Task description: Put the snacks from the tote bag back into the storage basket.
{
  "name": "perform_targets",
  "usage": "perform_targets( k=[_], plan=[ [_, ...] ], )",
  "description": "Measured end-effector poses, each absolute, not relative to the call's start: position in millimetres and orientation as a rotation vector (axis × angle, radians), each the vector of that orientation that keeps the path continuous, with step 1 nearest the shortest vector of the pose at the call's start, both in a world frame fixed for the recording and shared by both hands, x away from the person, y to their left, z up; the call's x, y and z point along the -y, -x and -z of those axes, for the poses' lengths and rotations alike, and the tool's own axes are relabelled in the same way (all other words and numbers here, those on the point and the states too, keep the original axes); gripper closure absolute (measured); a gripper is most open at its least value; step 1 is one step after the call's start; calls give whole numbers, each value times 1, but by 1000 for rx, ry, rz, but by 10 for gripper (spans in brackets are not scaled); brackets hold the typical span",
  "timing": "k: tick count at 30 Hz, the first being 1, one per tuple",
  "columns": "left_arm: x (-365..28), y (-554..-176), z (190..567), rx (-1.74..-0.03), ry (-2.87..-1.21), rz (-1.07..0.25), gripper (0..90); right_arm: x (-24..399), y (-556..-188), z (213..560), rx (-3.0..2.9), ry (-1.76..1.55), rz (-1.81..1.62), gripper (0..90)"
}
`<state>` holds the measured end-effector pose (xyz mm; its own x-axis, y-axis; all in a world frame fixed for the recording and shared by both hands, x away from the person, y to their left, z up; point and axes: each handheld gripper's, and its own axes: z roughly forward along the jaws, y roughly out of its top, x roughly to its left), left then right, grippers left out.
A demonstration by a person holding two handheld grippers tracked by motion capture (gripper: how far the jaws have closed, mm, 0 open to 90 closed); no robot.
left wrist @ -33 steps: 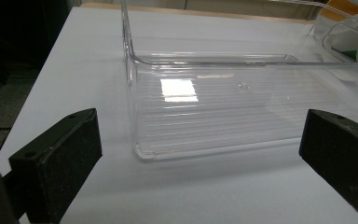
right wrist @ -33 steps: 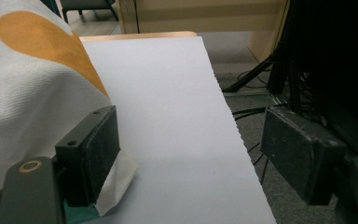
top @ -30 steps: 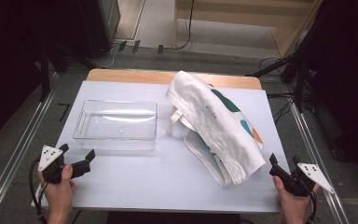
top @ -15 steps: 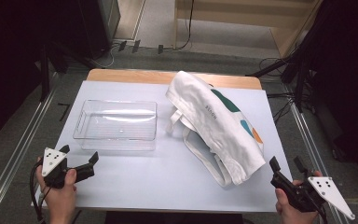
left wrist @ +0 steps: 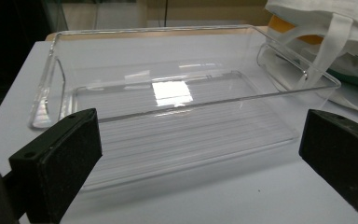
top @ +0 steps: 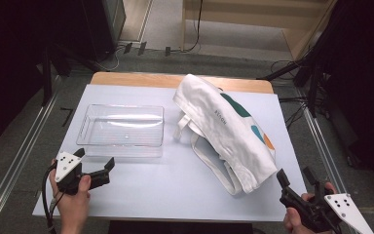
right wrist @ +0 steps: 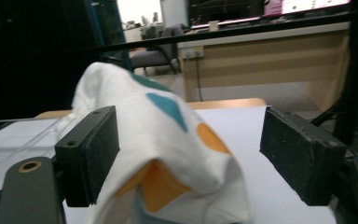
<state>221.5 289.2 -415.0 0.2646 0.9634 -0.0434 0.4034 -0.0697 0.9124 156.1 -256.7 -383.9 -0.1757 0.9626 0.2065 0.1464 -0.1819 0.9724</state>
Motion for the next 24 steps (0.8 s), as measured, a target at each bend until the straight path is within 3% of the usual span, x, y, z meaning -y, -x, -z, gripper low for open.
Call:
perform_targets(
  k=[10,15,18,21,23,24],
  plan=[
    [-258,-234,410,-1211,-1693,-743,0,213,-166,404,-1559,-1367,-1404,138],
    [-239,-240,408,-1160,-1726,-723,0,207,-172,420,-1573,-1433,-1310,177],
    [-229,-243,408,-1140,-1743,-705,0,208,-174,423,-1560,-1459,-1278,319],
    [-218,-248,406,-1114,-1761,-691,0,212,-174,425,-1527,-1463,-1222,531],
    [-213,-251,403,-1104,-1762,-687,0,221,-176,426,-1532,-1464,-1237,741],
    [-209,-253,401,-1093,-1762,-682,0,224,-177,426,-1535,-1460,-1237,787]
  ],
)
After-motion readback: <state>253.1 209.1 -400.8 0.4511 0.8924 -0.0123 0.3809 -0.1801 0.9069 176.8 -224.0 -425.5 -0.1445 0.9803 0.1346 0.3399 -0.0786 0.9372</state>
